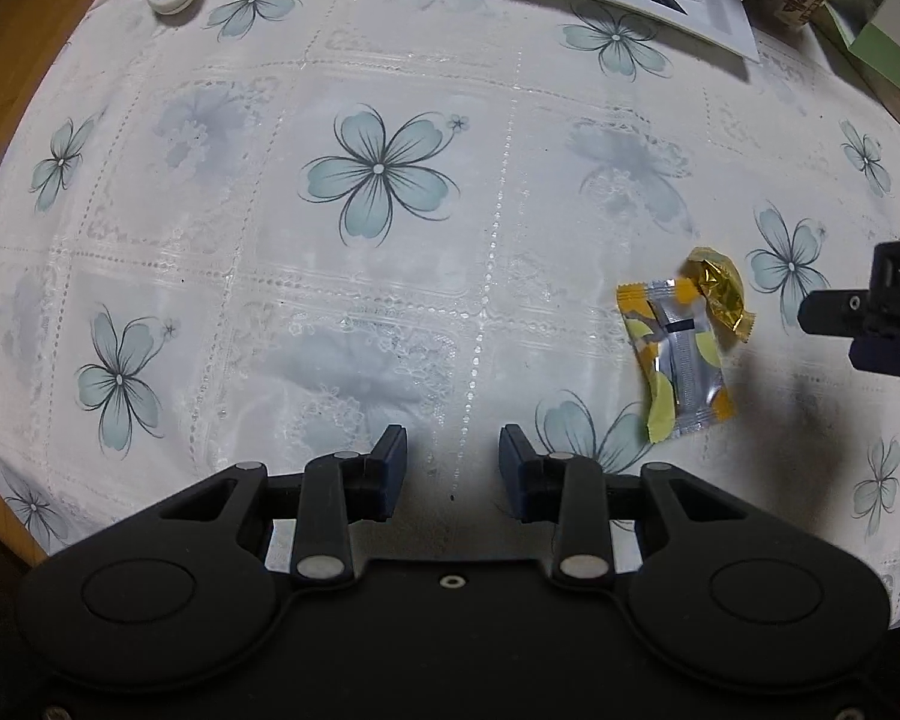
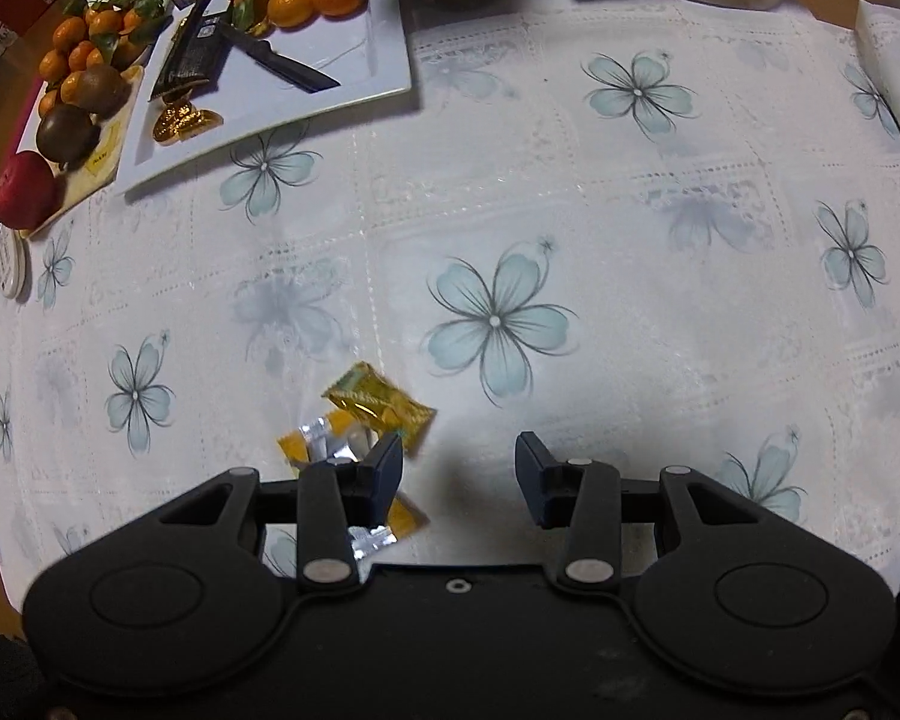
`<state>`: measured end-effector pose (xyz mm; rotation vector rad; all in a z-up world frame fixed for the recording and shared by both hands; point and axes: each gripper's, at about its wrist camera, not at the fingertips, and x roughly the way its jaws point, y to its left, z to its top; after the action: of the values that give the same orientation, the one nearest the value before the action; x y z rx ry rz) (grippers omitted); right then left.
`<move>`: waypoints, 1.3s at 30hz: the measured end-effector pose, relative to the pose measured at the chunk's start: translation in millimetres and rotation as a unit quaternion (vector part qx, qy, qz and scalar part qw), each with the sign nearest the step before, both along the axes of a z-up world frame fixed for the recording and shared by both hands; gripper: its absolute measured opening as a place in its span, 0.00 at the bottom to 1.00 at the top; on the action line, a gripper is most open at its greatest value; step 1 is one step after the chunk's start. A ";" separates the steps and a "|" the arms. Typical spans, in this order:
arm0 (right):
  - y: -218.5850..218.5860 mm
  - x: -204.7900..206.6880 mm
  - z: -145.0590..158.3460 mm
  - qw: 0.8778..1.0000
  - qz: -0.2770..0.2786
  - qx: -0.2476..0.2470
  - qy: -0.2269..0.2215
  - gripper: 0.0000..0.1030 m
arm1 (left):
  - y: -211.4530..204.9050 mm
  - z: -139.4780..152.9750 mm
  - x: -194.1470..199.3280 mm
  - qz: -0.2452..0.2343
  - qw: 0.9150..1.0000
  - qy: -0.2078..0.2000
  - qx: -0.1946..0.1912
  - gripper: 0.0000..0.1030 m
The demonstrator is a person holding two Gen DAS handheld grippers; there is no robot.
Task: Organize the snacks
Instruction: 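Grasp gold wrapped candy with the right tool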
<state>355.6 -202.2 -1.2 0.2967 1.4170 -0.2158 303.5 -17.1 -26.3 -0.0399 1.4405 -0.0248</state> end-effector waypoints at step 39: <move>8.1 24.0 -47.2 0.999 -0.027 -0.007 0.038 0.22 | 2.5 -1.4 -0.2 -0.001 0.999 0.016 -0.031 0.43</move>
<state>379.6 -194.1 -48.4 0.3177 1.4834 -0.2846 303.3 -14.6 -27.7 -0.0902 1.4706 -0.0697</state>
